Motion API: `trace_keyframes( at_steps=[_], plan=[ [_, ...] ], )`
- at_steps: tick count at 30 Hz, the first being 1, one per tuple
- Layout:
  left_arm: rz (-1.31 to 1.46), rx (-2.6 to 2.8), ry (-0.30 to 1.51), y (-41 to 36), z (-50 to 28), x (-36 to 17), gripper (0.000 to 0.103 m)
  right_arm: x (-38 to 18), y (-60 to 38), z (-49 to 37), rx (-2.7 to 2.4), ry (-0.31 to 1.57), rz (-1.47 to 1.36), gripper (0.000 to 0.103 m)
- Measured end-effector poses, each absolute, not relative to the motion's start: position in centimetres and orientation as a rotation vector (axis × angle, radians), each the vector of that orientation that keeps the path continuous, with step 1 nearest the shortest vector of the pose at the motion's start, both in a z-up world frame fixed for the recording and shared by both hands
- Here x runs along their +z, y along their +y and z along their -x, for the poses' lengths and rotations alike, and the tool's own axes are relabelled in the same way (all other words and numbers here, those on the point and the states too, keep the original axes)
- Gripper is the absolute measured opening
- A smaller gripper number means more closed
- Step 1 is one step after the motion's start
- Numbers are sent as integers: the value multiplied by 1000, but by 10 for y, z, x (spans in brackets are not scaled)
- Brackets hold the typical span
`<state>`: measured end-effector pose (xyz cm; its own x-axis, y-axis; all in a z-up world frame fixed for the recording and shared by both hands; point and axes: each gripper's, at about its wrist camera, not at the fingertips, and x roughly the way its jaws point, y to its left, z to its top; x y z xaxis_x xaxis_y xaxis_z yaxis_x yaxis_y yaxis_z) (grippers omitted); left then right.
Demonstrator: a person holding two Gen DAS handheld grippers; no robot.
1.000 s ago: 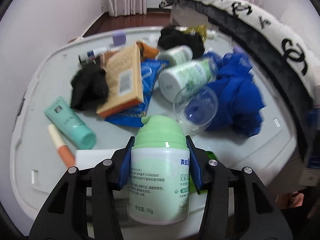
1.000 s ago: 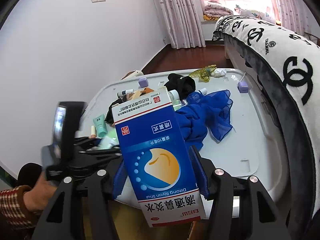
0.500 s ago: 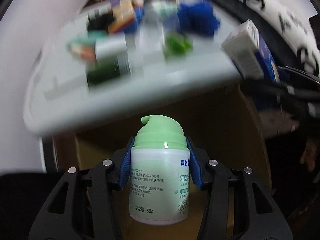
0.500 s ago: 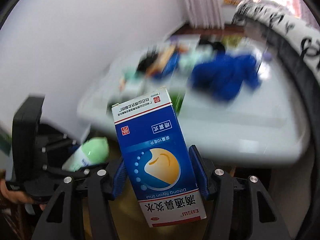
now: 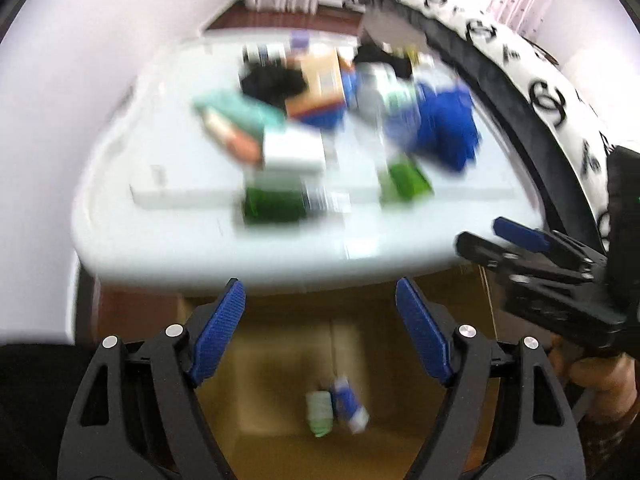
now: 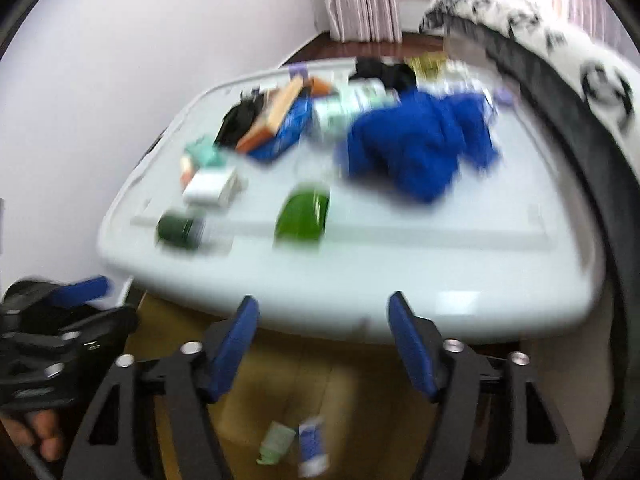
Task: Collect trash
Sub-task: 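Open both grippers over the cardboard box, dropping the box and bottle, then grasp the green translucent bottle with the right gripper and drop it into the cardboard box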
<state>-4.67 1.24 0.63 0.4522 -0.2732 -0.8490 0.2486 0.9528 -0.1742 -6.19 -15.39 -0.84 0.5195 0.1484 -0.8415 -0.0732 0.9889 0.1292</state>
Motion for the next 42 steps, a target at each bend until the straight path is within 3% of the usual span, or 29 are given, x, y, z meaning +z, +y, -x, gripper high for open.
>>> trace_keyframes(
  at_steps=[9,11,19,26,34,35,36,42],
  plan=[
    [16,-234,949,21,15,13,76,-45,-119,-5,130,1022,2,56],
    [9,-223,967,27,19,4,76,-46,-116,-11,133,1003,38,37],
    [104,-256,1004,31,0,-4,76,-24,-134,10,100,1002,-13,37],
    [-44,-279,1051,-23,-47,-33,79,5,-152,41,125,941,-73,37],
    [-122,-202,1078,-33,-64,-54,84,4,-157,44,152,924,-73,37],
    [-125,-214,1065,-34,-64,-53,82,3,-158,44,152,924,-73,37],
    [-127,-222,1049,-35,-62,-51,66,3,-158,43,151,924,-73,37],
    [-128,-276,1018,-34,-43,-37,67,2,-161,44,146,923,-79,37]
  ],
)
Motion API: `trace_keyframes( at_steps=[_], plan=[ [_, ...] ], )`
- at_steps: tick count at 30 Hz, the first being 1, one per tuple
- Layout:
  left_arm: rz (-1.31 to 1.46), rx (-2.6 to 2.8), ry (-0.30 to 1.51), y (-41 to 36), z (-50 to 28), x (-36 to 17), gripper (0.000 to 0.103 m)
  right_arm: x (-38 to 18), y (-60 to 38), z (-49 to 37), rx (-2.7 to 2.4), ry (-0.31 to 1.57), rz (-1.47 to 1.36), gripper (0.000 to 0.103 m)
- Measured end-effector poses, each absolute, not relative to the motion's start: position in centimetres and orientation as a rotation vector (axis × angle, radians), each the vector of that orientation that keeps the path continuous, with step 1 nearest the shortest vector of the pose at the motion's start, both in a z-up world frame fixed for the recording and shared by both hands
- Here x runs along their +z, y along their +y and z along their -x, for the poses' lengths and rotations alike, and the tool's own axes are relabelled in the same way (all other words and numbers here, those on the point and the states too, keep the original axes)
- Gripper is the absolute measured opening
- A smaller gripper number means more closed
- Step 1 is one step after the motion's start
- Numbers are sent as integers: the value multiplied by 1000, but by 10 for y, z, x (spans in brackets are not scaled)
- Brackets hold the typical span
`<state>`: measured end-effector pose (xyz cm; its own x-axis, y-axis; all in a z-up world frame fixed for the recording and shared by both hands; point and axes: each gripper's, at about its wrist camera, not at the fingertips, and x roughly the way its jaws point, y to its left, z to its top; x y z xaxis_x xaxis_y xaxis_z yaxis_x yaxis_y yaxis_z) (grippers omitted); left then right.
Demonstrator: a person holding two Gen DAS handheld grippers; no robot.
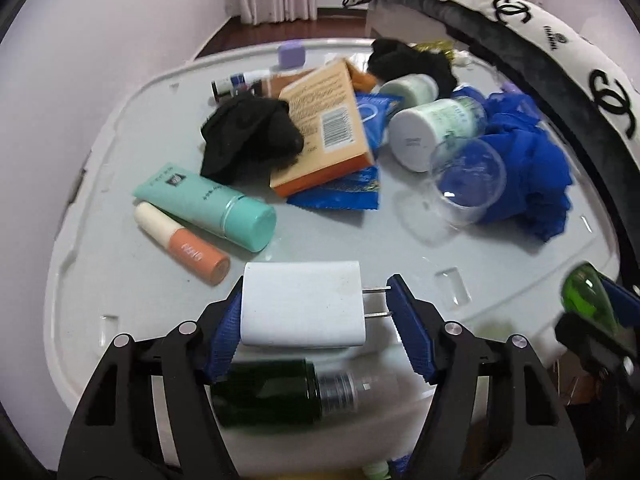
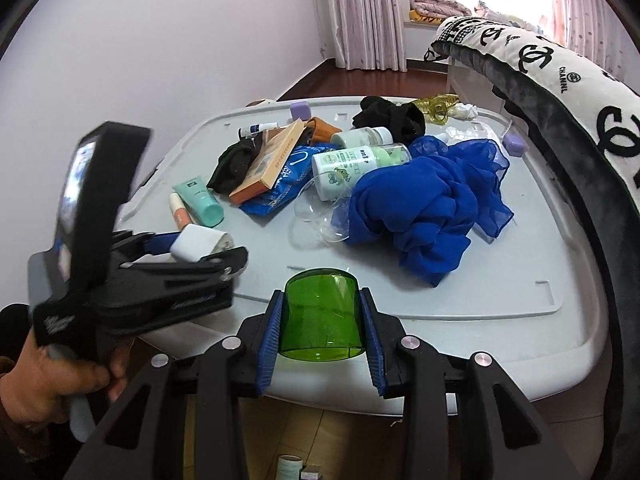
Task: Collect trash
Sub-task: 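Grasp the green translucent bottle with the right gripper and drop it into the cardboard box, then grasp the dark green spray bottle with the right gripper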
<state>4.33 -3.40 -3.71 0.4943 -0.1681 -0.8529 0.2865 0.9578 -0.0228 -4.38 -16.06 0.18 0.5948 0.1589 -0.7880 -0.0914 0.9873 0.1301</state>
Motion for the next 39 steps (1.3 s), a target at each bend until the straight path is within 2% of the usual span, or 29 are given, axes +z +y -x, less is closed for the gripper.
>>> trace_keyframes(
  at_steps=[5,8,15,16,17,18,21,23,28,31,39],
  plan=[
    [-127,-328,959,-24,-5,4,67,10,-157,54,144,909,-54,37],
    [-168,-359,985,-13,34,12,67,12,-150,75,171,933,-54,37],
    [-134,-380,1264,12,106,-58,68,-44,-132,136,188,1166,-22,38],
    [-140,-381,1295,13,111,-67,68,-54,-131,139,180,1220,-18,39],
    [-138,-386,1340,12,114,-75,68,-59,-131,140,177,1244,-27,51],
    [-131,-391,1356,11,112,-77,68,-62,-132,141,167,1258,-45,58],
    [-79,-375,1256,21,105,-52,69,-47,-131,136,162,1174,-36,61],
    [-43,-345,1166,33,96,-31,74,-32,-123,130,204,1097,3,61],
    [8,-219,993,67,63,18,78,-1,-75,88,401,887,282,61],
    [37,-143,940,88,48,41,80,-7,-54,48,487,865,354,61],
    [33,-79,940,113,42,39,80,-39,-9,10,712,913,408,60]
  ],
)
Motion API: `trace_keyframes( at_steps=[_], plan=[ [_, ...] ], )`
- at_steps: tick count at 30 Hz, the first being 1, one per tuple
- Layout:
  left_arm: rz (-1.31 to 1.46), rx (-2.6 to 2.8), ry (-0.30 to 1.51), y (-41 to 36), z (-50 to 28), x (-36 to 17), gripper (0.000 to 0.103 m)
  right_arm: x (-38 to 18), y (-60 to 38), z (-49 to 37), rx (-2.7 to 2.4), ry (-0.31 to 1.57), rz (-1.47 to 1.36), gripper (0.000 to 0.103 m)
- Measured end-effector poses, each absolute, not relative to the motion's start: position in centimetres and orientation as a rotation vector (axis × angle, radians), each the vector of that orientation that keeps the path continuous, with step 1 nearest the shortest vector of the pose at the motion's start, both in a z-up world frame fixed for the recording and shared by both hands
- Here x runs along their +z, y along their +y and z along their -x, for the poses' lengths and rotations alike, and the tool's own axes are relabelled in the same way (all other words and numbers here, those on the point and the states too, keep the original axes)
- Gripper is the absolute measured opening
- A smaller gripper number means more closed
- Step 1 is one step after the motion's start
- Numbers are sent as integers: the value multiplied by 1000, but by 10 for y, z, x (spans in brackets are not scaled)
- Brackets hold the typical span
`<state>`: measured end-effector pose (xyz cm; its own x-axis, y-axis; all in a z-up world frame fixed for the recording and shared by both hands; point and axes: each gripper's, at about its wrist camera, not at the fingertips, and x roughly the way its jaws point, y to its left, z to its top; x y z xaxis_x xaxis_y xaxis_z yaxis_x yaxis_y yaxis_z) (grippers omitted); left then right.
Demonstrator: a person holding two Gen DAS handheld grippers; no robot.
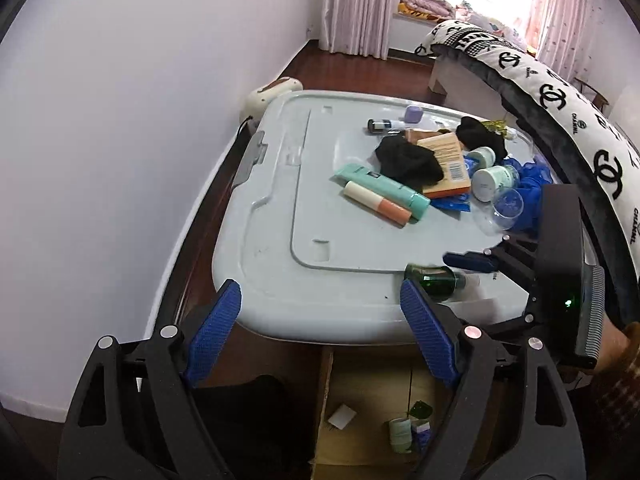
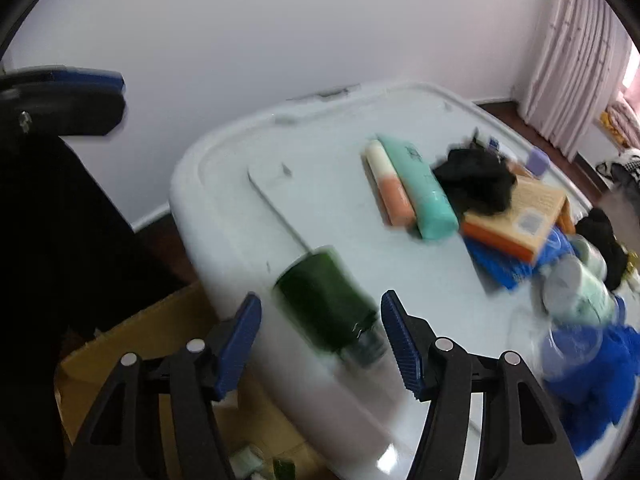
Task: Collect trash
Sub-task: 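Grasp the dark green spray bottle with the right gripper, then lift the spray bottle with the right gripper while the left reaches the clear cup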
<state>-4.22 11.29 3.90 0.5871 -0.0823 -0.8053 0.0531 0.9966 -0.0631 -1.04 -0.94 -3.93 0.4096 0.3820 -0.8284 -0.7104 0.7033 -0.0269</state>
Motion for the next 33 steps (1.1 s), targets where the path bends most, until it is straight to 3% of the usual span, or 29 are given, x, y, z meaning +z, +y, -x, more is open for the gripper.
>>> trace_keyframes(
  at_steps=[3,6,9,17,29,33],
  plan=[
    [67,-94,965,116,39,35,80,-43,-10,-13,680,1005,300,50],
    [71,-106,977,110,33,33,80,-43,-6,-13,625,1024,307,49],
    [66,-112,970,103,26,35,80,-38,-21,-15,569,1049,195,37],
    [62,-156,967,69,2,37,80,-34,-78,3,470,1015,89,35],
    [116,-177,1024,26,-79,11,80,21,-142,48,354,889,-73,32],
    [5,-298,1000,-19,-78,8,80,17,-161,43,312,880,-90,31]
  ],
)
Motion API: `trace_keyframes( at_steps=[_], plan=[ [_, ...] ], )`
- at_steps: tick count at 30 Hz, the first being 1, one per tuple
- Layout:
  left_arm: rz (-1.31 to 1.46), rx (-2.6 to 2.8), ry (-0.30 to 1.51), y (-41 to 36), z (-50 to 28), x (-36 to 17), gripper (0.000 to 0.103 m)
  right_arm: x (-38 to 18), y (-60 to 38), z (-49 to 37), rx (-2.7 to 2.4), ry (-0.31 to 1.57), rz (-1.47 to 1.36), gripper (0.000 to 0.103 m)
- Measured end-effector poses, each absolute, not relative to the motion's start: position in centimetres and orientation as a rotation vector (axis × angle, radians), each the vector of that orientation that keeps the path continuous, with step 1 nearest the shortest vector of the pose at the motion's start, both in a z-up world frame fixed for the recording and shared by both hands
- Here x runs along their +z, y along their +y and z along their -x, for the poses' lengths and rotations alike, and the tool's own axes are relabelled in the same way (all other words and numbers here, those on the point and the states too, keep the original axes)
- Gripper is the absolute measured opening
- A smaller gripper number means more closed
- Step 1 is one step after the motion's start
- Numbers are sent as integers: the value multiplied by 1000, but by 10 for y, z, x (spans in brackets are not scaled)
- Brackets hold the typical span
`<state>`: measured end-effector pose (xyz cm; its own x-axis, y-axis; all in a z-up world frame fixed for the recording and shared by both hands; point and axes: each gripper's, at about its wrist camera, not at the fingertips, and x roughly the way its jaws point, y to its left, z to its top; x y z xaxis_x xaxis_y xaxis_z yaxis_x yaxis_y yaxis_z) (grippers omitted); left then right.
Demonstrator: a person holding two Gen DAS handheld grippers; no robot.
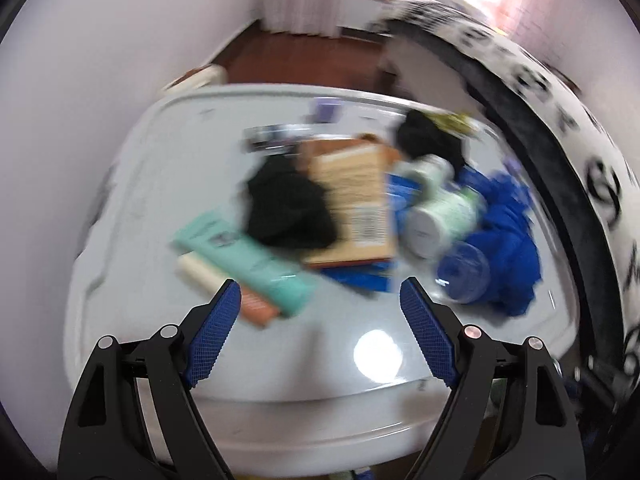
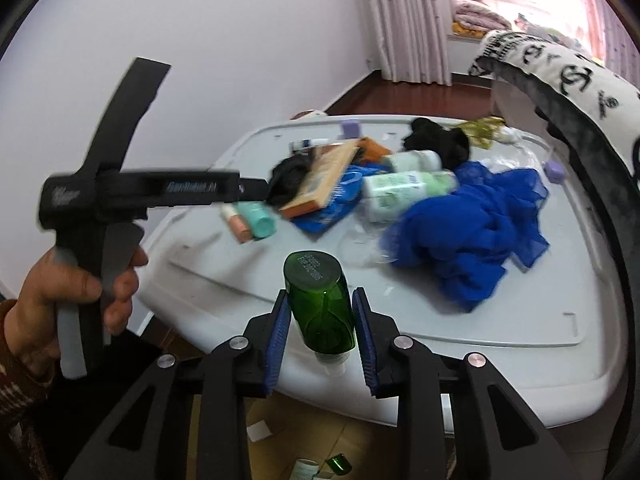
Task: Collect trash
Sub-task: 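Lift the spray bottle with the right gripper while the left reaches the clear cup, then grasp the clear plastic cup with the left gripper while the right carries the spray bottle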
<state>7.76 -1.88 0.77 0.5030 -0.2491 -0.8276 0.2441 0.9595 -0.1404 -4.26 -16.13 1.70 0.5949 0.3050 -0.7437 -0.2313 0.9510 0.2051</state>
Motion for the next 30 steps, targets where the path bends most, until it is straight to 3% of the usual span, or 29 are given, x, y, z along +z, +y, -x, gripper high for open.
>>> trace_keyframes(
  at_steps=[8,22,23,25,26,27,30],
  plan=[
    [-108,-410,1018,-84,-82,-17,80,12,-189,41,254,883,-136,31],
    [-47,-428,1038,-112,-109,-44,79,8,-207,41,210,888,-162,31],
    [-50,-393,1028,-109,-110,-44,74,8,-207,41,211,890,-162,31],
    [-47,-348,1036,-100,-111,-46,42,9,-205,43,212,886,-161,31],
    [-48,-335,1038,-93,-110,-45,33,9,-205,43,216,883,-164,31],
    [-46,-335,1045,-87,-110,-45,15,10,-204,43,216,881,-166,31],
    [-23,-328,1073,-70,-110,-44,12,11,-203,43,224,877,-171,31]
  ],
)
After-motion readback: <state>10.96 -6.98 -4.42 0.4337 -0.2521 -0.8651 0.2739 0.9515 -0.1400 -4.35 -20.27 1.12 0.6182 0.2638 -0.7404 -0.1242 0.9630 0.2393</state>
